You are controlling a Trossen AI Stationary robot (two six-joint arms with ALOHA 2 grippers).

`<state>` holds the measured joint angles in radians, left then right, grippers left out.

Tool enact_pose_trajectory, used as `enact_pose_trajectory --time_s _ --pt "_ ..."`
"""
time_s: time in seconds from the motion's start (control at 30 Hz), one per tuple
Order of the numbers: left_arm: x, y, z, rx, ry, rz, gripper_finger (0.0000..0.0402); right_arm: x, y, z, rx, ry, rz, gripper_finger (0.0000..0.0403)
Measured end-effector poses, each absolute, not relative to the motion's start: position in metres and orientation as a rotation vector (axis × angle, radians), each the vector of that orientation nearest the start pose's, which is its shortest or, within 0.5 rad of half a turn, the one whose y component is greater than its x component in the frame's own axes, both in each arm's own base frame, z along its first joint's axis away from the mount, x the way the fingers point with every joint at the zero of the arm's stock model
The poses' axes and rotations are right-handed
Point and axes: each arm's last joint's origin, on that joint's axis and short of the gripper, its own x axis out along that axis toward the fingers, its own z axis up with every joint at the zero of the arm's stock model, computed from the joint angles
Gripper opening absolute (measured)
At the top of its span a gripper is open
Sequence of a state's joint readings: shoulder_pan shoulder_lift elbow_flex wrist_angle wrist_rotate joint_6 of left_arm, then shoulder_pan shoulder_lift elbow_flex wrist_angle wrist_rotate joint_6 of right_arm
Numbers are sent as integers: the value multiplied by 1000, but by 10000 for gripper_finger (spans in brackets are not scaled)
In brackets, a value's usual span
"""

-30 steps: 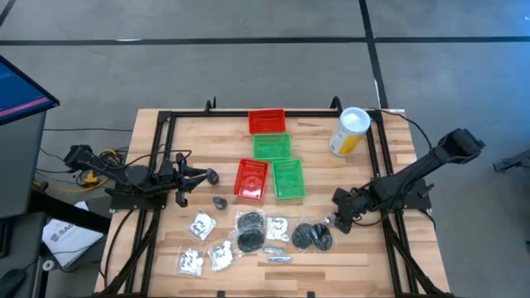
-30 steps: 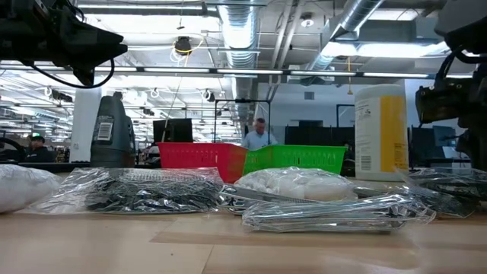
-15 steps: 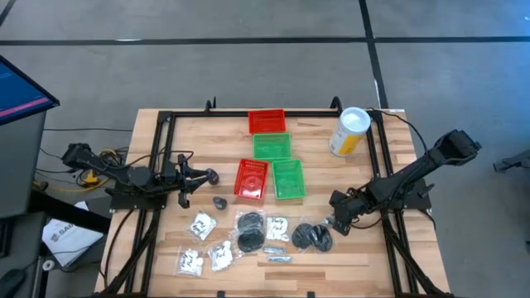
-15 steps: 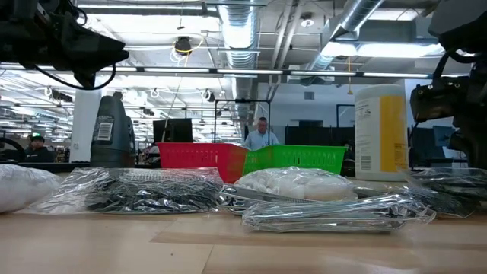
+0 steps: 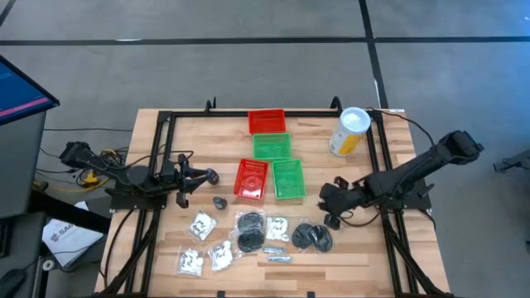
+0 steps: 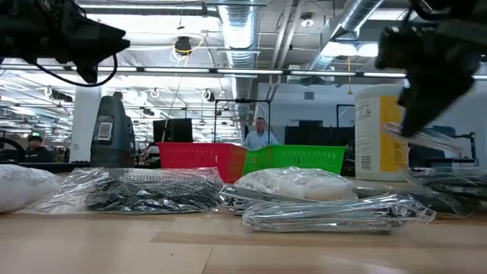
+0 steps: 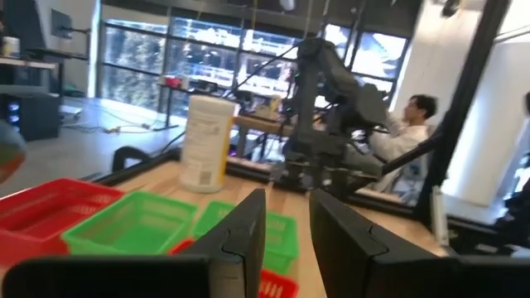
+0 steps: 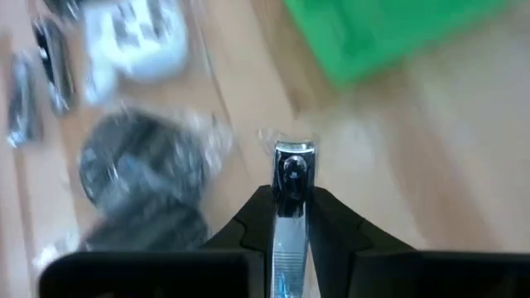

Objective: Pick & Place Travel size toiletries
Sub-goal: Put the silver nail cutter into the bottom red bin

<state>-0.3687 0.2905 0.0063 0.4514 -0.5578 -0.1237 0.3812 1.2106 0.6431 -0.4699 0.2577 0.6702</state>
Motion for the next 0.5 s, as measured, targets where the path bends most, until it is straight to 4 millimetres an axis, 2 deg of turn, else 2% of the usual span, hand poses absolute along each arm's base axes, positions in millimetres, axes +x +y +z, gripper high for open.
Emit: enact_pose_trajectory --time_s 0.23,0.5 --pt "115 -29 182 -264 -159 154 88 219 66 213 207 878 -173 42" --pt "128 -35 182 -276 -179 120 88 242 62 244 121 637 -88 42"
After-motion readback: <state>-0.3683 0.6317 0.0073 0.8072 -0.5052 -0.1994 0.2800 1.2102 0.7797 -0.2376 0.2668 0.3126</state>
